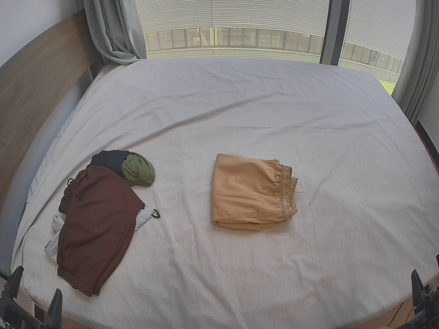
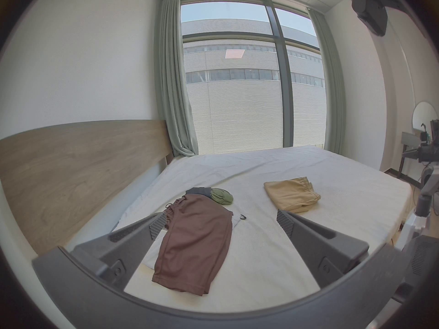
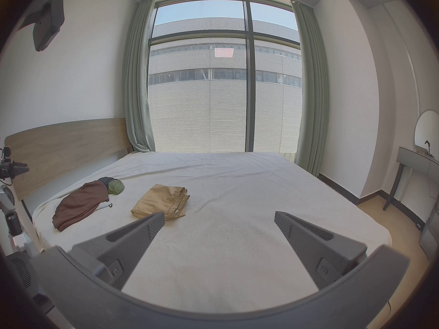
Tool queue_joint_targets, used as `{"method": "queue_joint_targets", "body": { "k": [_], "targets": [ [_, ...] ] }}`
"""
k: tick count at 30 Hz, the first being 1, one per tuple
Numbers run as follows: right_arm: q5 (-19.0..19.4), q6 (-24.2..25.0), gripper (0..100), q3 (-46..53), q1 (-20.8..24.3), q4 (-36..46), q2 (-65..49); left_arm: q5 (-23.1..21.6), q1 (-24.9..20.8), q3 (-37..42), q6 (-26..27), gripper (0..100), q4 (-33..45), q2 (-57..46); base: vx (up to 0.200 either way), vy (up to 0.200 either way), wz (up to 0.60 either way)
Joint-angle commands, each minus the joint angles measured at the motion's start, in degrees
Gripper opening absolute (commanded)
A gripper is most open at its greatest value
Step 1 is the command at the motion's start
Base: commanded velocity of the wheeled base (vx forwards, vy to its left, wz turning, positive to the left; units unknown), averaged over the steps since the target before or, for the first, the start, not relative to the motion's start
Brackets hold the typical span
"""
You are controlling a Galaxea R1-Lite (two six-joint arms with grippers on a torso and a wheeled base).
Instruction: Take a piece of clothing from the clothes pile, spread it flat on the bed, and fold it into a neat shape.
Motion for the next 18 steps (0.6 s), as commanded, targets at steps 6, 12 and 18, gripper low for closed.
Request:
{"method": "queue_joint_targets", "body": {
  "k": [6, 12, 18],
  "targets": [
    [0.0, 0.1, 100, 0.9, 0.0, 0.0, -0.9, -9.9, -0.3, 1.0, 2.8, 100, 0.2, 0.1, 0.000, 0.000, 0.00],
    [0.1, -0.5, 100, 0.9, 0.1, 0.1, -0.9, -4.9, -12.6, 0.9, 2.1, 100, 0.4, -1.8, 0.000, 0.000, 0.00],
    [0.8, -1.4, 100, 0.8, 0.1, 0.2, -0.9, 0.8, -13.0, 1.0, -0.9, 100, 0.2, -4.9, 0.000, 0.000, 0.00]
  ]
}}
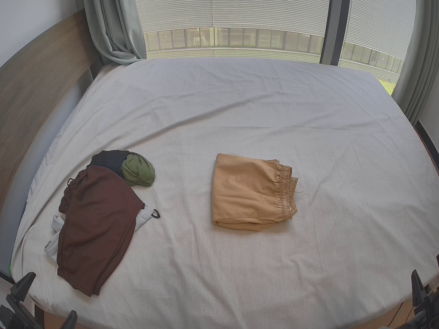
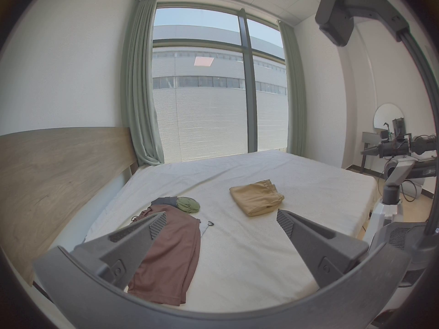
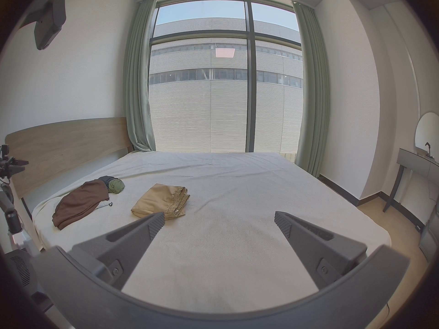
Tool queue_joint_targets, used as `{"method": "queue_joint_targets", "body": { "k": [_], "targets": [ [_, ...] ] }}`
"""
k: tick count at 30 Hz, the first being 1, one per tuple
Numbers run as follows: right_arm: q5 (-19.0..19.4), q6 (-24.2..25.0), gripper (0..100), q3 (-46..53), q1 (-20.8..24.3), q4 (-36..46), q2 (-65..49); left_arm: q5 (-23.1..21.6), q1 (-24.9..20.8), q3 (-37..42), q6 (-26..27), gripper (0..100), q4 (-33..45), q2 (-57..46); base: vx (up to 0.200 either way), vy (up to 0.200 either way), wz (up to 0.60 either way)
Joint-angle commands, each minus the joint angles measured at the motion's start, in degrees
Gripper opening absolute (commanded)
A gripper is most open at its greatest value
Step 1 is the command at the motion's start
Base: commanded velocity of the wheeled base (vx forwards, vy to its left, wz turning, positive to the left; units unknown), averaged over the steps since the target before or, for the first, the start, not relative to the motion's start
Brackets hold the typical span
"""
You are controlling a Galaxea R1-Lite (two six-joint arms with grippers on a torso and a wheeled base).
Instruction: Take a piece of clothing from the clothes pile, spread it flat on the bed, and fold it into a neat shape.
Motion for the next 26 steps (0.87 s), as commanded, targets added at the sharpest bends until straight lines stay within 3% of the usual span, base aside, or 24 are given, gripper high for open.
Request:
{"method": "queue_joint_targets", "body": {
  "k": [1, 3, 5, 7, 26],
  "targets": [
    [0.7, -0.9, 100, 0.8, 0.1, 0.1, -0.7, 9.3, -1.8, 1.0, -4.1, 100, 0.0, -2.7, 0.000, 0.000, 0.00],
    [0.7, -0.9, 100, 0.8, 0.1, 0.1, -0.7, 12.8, -1.6, 1.0, -5.0, 100, 0.1, -2.7, 0.000, 0.000, 0.00],
    [0.8, -1.1, 100, 0.8, 0.1, 0.3, -0.7, 20.0, -1.5, 1.0, -5.6, 100, 4.2, -2.7, 0.000, 0.000, 0.00],
    [0.8, -1.1, 100, 0.8, 0.1, 0.1, -0.7, 21.9, -1.6, 1.0, -6.2, 100, 5.4, -2.7, 0.000, 0.000, 0.00],
    [0.2, 0.8, 100, 0.8, -0.1, 0.0, -0.7, 20.2, -1.7, 1.0, -5.8, 100, 4.0, -2.7, 0.000, 0.000, 0.00]
  ]
}}
